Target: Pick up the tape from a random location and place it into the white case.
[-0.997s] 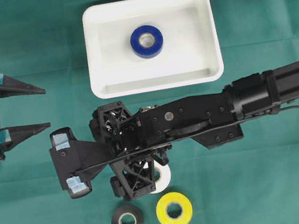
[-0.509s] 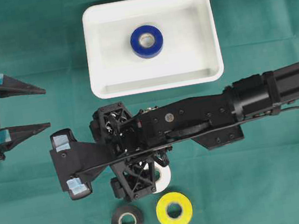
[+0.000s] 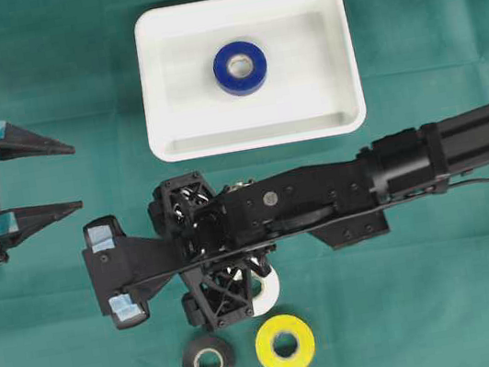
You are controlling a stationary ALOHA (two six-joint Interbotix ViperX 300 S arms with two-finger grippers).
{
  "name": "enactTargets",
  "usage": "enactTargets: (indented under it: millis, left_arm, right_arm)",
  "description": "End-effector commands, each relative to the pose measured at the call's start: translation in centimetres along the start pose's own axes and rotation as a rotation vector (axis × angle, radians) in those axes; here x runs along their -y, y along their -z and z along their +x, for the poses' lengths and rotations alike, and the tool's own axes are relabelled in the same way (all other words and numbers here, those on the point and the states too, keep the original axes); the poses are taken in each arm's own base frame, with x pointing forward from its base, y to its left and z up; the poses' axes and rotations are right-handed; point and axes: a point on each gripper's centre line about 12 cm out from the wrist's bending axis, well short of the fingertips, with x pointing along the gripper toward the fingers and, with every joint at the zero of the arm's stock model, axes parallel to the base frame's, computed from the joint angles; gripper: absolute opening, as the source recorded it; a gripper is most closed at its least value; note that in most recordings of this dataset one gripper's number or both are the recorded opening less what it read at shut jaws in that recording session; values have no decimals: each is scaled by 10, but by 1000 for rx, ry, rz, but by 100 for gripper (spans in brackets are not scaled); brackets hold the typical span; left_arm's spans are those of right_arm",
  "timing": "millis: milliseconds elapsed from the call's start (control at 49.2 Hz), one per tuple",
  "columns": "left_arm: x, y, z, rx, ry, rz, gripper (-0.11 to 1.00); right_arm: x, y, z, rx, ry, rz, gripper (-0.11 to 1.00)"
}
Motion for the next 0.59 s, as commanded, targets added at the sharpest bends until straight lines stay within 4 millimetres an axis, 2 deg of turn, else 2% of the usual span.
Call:
enactTargets:
  millis: [0,142,570]
  left_arm:
    - [0,-3,2,1,-2,-3,80]
    - [0,-2,1,-3,-2,-3,80]
    - [0,-2,2,-5,-1,-3,80]
  right_arm:
    - [-5,-7,-11,41,-7,-4,92]
    - [-6,-6,0,47,-9,-5,92]
    - [-6,14,59,6,-7,12,92]
